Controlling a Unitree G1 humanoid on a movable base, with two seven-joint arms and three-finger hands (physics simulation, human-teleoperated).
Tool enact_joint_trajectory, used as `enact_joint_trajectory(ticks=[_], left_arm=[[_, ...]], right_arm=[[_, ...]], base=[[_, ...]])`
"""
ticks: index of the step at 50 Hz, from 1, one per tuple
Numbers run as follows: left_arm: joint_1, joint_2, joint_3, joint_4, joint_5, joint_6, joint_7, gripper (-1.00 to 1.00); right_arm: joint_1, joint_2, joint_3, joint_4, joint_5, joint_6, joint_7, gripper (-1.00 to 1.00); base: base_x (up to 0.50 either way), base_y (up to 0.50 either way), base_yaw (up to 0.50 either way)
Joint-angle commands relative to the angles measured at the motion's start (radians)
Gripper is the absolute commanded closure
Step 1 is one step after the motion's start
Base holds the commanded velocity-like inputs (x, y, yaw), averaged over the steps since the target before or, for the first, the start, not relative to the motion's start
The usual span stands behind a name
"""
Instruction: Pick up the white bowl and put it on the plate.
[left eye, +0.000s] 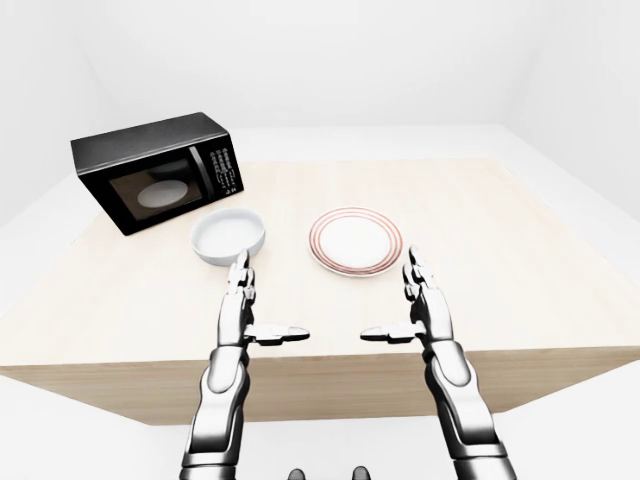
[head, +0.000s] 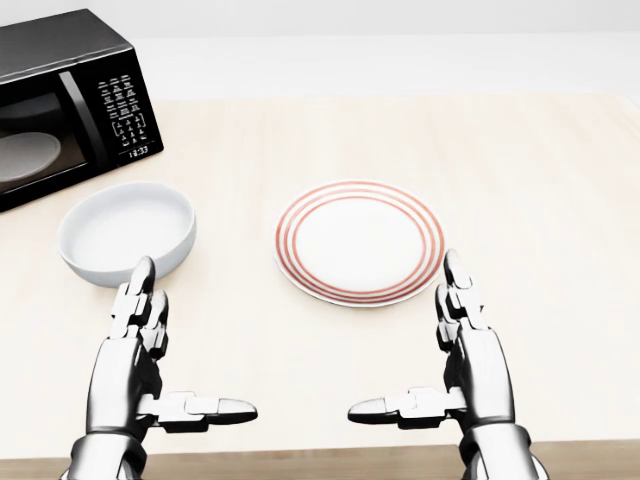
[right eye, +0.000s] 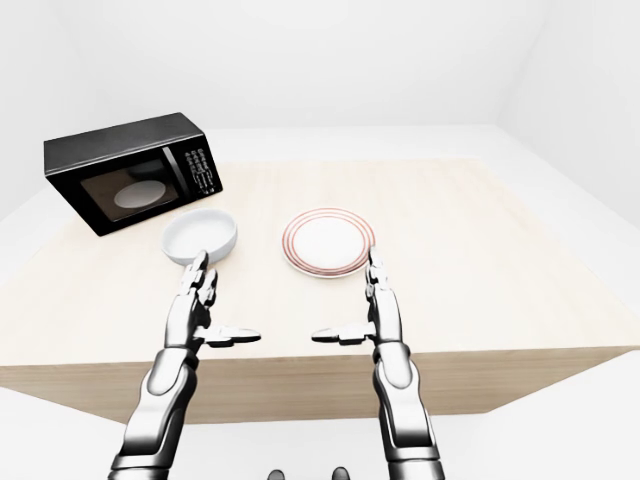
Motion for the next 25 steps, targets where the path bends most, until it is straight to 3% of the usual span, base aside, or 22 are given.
enact_joint_trajectory(ticks=[1,7,18,25], left_arm=[[0.0,0.012,0.023,0.002,-0.011,-0.002,-0.024,-1.0],[-0.004,0.012,0.025,0.014,-0.011,-0.009,-0.025,-1.0],[0.001,0.012,0.023,-0.002,-0.01,0.001,-0.024,-1.0],[0.002,0.012,0.023,-0.007,-0.01,0.005,-0.024,-1.0]], right_arm=[[0.026,-0.005,0.003,-0.036,-0.022,0.007,0.038,-1.0],[0.016,-0.007,0.0,0.005,-0.032,-0.024,0.036,-1.0],[0.021,-0.005,0.011,0.004,-0.065,-0.021,0.028,-1.0],[0.024,-0.002,0.018,-0.005,-0.083,-0.017,0.02,-1.0]], base=[[0.0,0.0,0.0],[0.0,0.0,0.0],[0.0,0.0,0.0],[0.0,0.35,0.0]])
